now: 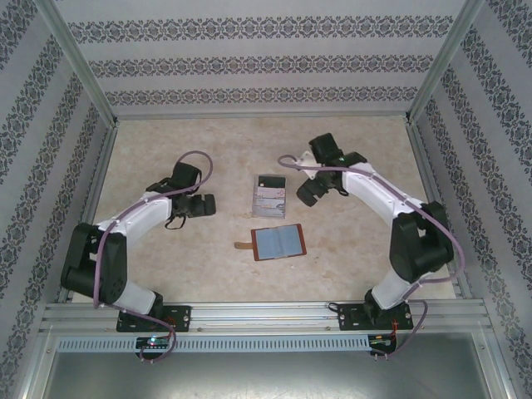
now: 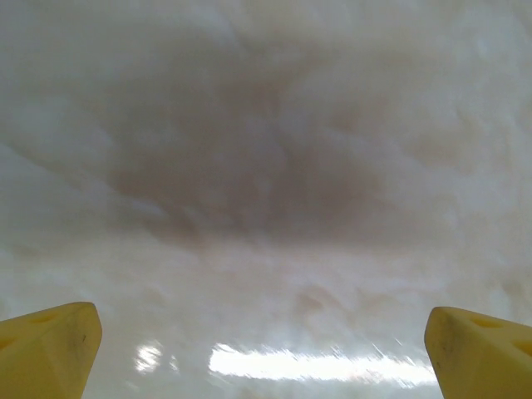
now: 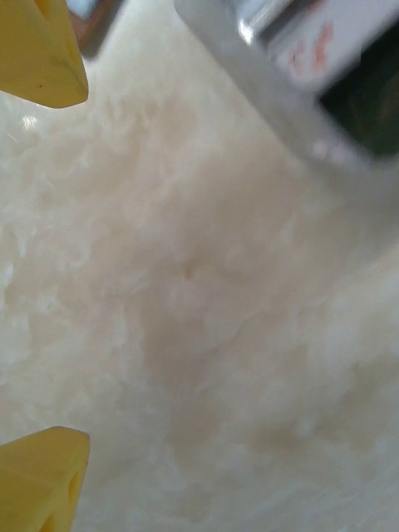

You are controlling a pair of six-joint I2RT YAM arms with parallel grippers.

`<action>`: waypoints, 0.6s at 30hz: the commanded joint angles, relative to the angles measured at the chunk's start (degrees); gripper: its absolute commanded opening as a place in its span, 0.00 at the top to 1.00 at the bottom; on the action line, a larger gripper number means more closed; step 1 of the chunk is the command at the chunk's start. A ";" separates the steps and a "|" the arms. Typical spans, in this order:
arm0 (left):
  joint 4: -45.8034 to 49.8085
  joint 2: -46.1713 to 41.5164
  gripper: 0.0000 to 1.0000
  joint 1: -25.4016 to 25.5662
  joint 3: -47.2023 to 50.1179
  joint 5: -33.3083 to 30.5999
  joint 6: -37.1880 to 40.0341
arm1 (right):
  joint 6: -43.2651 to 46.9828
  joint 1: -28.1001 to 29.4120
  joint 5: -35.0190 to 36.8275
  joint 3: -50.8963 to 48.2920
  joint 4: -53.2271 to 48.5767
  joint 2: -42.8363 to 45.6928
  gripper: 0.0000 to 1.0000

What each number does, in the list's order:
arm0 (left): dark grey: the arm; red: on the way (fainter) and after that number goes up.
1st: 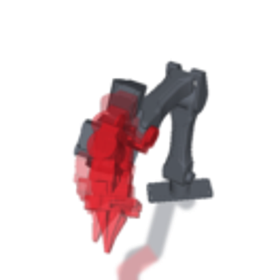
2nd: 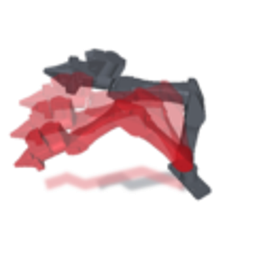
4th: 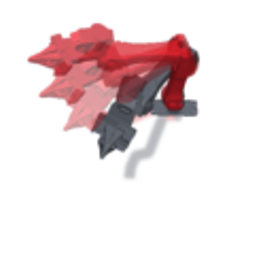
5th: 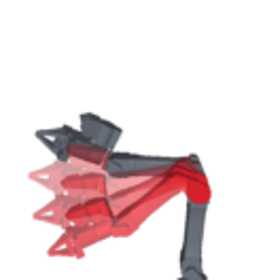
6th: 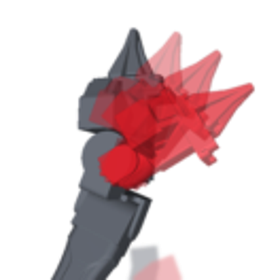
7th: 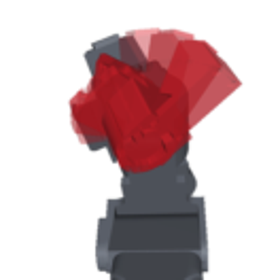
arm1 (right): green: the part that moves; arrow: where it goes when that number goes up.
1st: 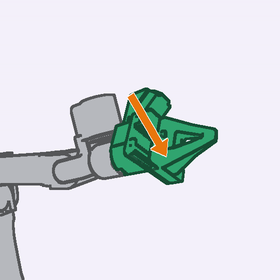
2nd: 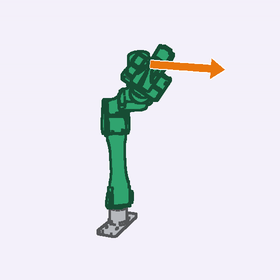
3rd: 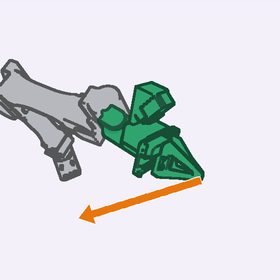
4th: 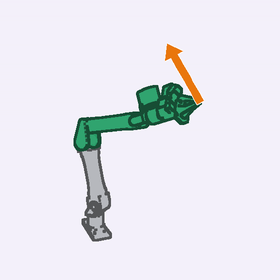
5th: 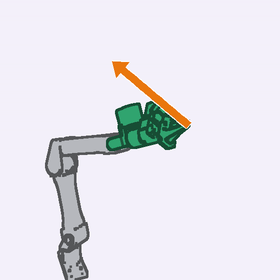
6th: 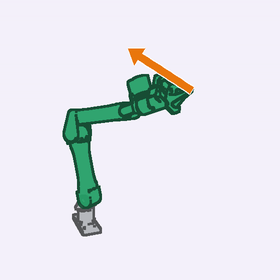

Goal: Take the credit cards out of the card holder

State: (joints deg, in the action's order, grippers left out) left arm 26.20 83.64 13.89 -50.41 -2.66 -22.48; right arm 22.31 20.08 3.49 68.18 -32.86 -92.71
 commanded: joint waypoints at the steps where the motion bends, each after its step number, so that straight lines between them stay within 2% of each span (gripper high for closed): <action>1: -8.85 -4.60 0.00 -2.01 3.19 -10.45 6.13 | -9.00 -3.96 0.48 -7.73 16.76 4.73 0.02; 5: -17.16 -6.59 0.00 -4.68 7.64 -17.81 8.89 | -14.84 -9.02 2.55 -17.66 30.87 8.16 0.02; 8: -22.52 -6.56 0.00 -8.57 9.71 -16.77 10.06 | -17.02 -12.30 3.62 -25.02 40.89 9.93 0.02; 10: -29.54 -6.30 0.00 -10.54 12.80 -16.42 11.41 | -17.70 -13.84 4.56 -29.22 48.71 10.56 0.02; 15: -54.04 -3.96 0.00 -15.58 23.20 -8.54 14.23 | -21.92 -16.91 1.70 -36.83 63.98 9.22 0.02; 16: -53.07 -3.59 0.00 -16.75 22.44 -6.18 13.50 | -21.89 -16.91 1.20 -38.12 66.96 8.80 0.02; 18: -58.38 -2.03 0.00 -17.93 23.11 -3.37 14.37 | -22.13 -16.91 1.68 -38.95 68.81 8.28 0.02</action>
State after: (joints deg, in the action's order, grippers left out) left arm -16.43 80.36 -2.35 -27.62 -11.42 -10.44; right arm 2.90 3.20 6.39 30.76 23.53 -83.77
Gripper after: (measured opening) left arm 0.999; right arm 0.979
